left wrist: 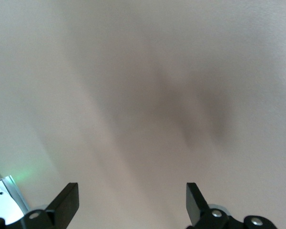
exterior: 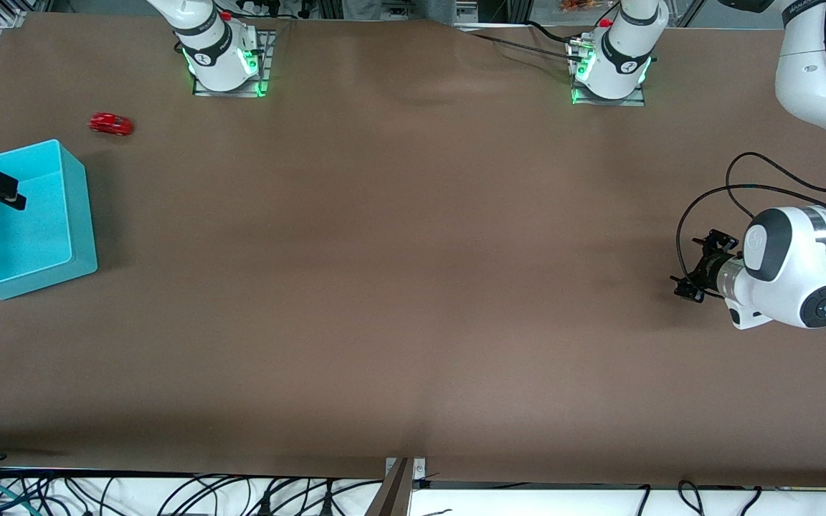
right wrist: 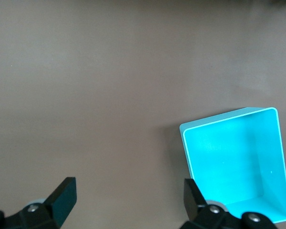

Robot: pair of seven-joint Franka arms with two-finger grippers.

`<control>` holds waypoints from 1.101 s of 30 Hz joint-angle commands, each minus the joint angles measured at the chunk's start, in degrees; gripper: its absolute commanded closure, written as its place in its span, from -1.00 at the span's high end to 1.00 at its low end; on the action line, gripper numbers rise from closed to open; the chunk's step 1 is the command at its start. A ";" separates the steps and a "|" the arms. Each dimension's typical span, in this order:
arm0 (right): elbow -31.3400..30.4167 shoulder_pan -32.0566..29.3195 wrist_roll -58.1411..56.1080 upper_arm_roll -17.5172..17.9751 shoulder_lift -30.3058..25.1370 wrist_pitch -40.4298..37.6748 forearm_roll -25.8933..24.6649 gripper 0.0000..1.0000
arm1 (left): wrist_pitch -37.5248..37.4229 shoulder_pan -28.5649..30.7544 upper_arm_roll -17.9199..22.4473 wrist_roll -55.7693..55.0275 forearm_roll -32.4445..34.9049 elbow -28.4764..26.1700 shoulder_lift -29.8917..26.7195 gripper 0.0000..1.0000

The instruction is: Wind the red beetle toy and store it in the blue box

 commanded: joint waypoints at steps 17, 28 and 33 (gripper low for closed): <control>1.24 -0.31 0.17 0.13 0.43 -0.23 0.18 1.00 | -7.10 -0.06 -0.37 30.61 -1.06 10.04 -1.36 1.00; 1.24 -0.14 0.52 0.21 0.34 -0.31 0.27 1.00 | -6.74 0.47 -0.11 45.38 -1.15 14.61 -1.01 1.00; 1.24 -0.05 0.17 0.22 0.34 -0.23 0.27 1.00 | -6.66 0.38 0.07 46.26 -0.89 16.11 -0.66 1.00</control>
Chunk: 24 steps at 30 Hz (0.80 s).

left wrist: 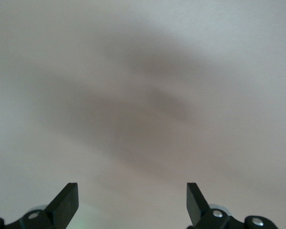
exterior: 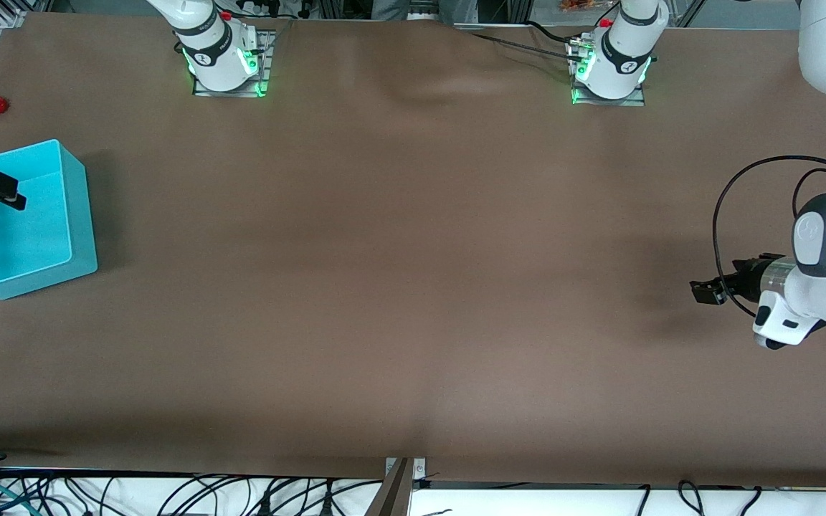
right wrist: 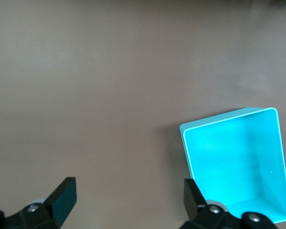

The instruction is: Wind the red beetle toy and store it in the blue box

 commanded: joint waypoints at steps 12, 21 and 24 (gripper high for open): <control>1.21 0.27 -0.31 0.20 -0.27 -0.93 0.26 1.00 | -1.08 -0.84 1.43 6.37 -0.19 2.58 0.60 1.00; 1.30 0.00 -0.48 0.02 -1.42 -3.22 -0.35 1.00 | -4.60 -0.58 2.49 8.31 -0.19 2.58 0.42 1.00; 1.21 -0.26 -0.48 -0.33 -1.42 -4.18 -0.35 1.00 | -4.78 -0.31 2.49 8.22 -0.37 2.49 0.42 1.00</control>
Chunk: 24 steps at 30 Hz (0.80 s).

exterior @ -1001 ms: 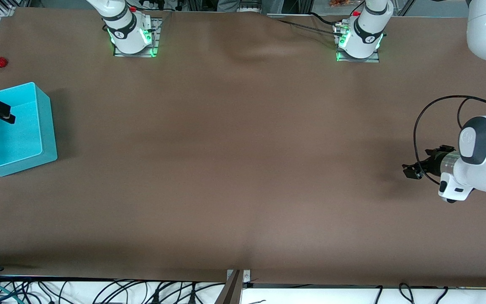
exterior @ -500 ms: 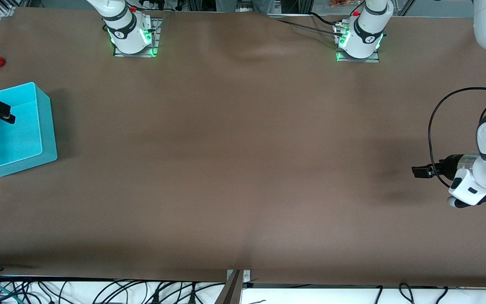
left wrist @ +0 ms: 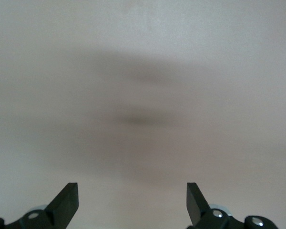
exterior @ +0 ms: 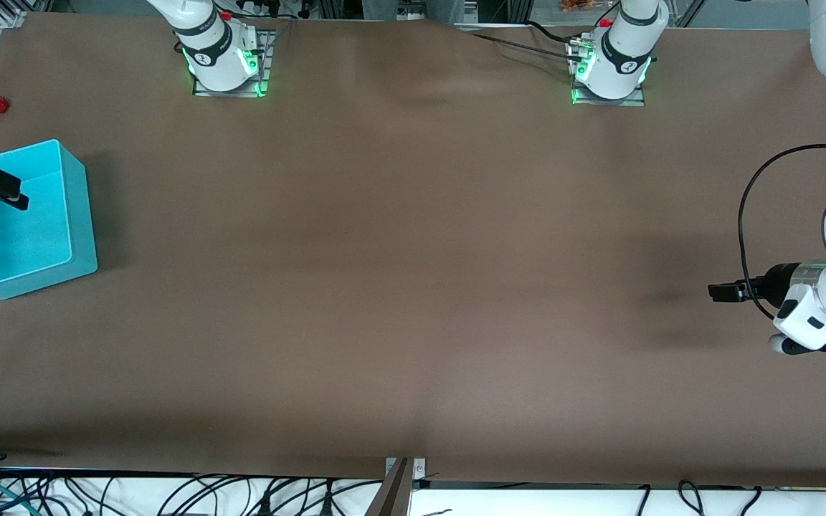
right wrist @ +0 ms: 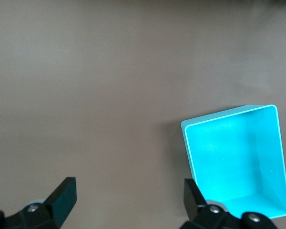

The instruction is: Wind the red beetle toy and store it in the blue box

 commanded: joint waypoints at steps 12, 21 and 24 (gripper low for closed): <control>0.02 -0.47 0.59 -2.08 -0.59 -3.89 -1.99 1.00 | -2.21 -0.19 0.57 1.70 -0.72 1.33 1.40 1.00; -9.12 -0.65 -0.02 -3.74 -5.07 -2.40 -9.21 1.00 | -2.21 -0.45 0.48 1.87 -0.55 1.41 1.48 1.00; -11.14 -1.00 -2.12 -7.08 -5.87 -2.48 -9.38 1.00 | -2.21 -0.54 0.40 2.40 -0.46 1.41 1.48 1.00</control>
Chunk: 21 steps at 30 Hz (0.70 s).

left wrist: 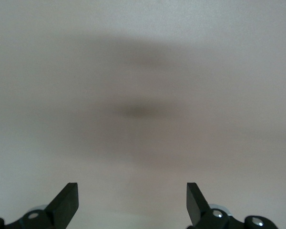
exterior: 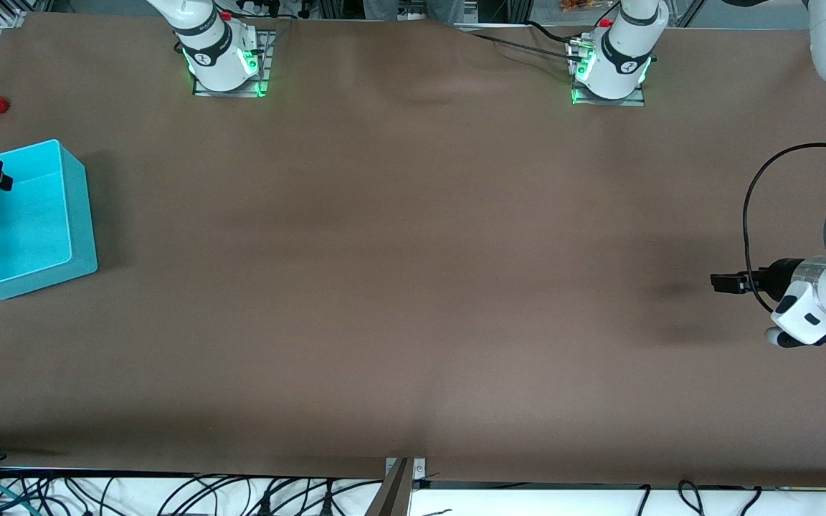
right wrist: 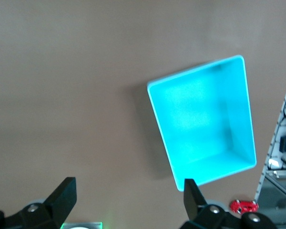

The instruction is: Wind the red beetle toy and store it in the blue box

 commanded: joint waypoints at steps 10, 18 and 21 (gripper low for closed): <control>-8.19 -0.68 -18.59 -21.55 -3.77 4.21 -1.61 1.00 | -1.13 -0.18 0.34 2.49 -0.81 1.33 0.38 1.00; -7.23 -0.76 -21.33 -30.97 -2.45 10.90 -1.52 1.00 | -1.13 -0.35 0.25 4.07 -0.89 1.33 0.91 1.00; -7.05 -0.68 -21.42 -31.86 -2.28 10.99 -1.52 1.00 | -1.13 -0.35 0.25 4.42 -0.89 1.33 0.91 1.00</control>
